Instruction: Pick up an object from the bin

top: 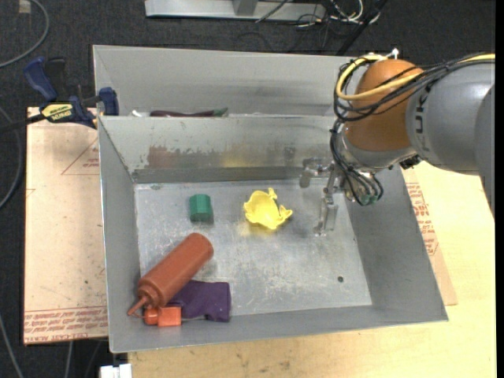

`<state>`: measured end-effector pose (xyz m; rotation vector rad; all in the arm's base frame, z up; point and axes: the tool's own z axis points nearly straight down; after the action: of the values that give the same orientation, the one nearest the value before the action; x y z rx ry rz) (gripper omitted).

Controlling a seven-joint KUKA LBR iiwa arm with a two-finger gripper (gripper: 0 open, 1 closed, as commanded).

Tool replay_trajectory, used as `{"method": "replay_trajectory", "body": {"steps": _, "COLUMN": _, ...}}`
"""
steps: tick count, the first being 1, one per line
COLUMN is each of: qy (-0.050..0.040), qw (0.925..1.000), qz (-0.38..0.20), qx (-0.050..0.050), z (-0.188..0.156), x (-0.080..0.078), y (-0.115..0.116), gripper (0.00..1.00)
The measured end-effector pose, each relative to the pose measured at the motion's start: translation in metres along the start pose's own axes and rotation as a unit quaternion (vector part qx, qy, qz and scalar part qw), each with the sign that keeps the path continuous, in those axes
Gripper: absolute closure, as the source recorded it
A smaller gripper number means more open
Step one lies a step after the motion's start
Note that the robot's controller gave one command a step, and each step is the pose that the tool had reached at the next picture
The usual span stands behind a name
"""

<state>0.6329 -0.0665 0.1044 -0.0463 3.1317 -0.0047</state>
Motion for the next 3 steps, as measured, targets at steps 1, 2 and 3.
{"method": "replay_trajectory", "body": {"steps": 1, "qy": 0.0048, "qw": 0.9994, "qz": -0.032, "qx": -0.005, "z": 0.026, "x": 0.000, "y": 0.022, "gripper": 0.00}}
{"method": "replay_trajectory", "body": {"steps": 2, "qy": 0.0010, "qw": 0.9999, "qz": -0.012, "qx": 0.000, "z": 0.027, "x": 0.038, "y": 0.042, "gripper": 0.00}}
{"method": "replay_trajectory", "body": {"steps": 3, "qy": 0.0036, "qw": 0.9999, "qz": 0.016, "qx": -0.004, "z": 0.018, "x": 0.019, "y": 0.070, "gripper": 0.00}}
